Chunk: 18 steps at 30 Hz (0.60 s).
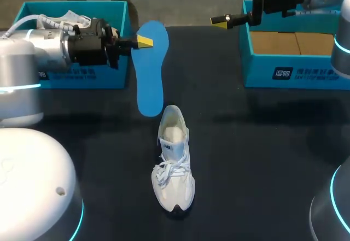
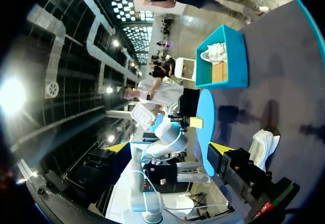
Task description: Take the shoe out of the shoebox, open the shoe tongue, remove and reinsert the insole, then place the shoe into the shoebox
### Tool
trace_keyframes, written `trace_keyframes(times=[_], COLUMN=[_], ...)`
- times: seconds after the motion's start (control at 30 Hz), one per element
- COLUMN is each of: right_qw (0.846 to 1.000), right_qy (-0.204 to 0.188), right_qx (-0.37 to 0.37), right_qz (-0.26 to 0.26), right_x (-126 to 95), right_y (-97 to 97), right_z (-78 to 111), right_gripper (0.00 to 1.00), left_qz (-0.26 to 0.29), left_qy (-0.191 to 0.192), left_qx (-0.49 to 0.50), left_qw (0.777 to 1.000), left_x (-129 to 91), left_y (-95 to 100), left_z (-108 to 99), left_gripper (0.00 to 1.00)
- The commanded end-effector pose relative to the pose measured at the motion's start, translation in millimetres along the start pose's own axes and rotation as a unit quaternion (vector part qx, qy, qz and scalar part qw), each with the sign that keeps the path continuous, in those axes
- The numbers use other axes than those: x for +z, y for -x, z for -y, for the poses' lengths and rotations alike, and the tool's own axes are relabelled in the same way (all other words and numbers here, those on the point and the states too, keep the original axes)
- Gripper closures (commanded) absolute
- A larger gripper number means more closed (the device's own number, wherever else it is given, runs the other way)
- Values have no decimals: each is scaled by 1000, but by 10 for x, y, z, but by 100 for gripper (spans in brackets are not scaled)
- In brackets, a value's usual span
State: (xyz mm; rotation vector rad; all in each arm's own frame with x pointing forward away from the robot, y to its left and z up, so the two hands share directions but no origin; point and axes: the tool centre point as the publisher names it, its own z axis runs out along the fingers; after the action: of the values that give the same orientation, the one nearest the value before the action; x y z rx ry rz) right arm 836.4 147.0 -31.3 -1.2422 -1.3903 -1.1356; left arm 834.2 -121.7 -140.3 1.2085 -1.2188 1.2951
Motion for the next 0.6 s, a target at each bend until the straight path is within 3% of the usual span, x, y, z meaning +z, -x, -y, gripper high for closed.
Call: trace_keyframes(times=[0.03, 0.2, 0.23, 0.3, 0.43, 0.6], right_qw=[997, 987, 980, 976, 954, 934], right_qy=[-19, -42, -48, -52, -56, -47], right_qx=[7, 17, 25, 28, 46, 64], right_qz=[71, 157, 193, 211, 292, 349], right_x=[-9, 63, 74, 96, 186, 281], right_y=[-139, -361, -436, -500, -713, -817], right_z=[-10, 31, 50, 59, 75, 94], right_gripper=[0, 0, 0, 0, 0, 0], left_qz=[1, 1, 1, 1, 1, 1], left_qy=[-1, -1, -1, -1, -1, -1], left_qx=[0, 0, 0, 0, 0, 0], left_qw=[1000, 1000, 1000, 1000, 1000, 1000], left_x=[-4, -4, -4, -4, -4, -4], left_y=[-4, -4, -4, -4, -4, -4], left_z=[-10, -10, -10, -10, -10, -10], left_gripper=[100, 100, 100, 100, 100, 100])
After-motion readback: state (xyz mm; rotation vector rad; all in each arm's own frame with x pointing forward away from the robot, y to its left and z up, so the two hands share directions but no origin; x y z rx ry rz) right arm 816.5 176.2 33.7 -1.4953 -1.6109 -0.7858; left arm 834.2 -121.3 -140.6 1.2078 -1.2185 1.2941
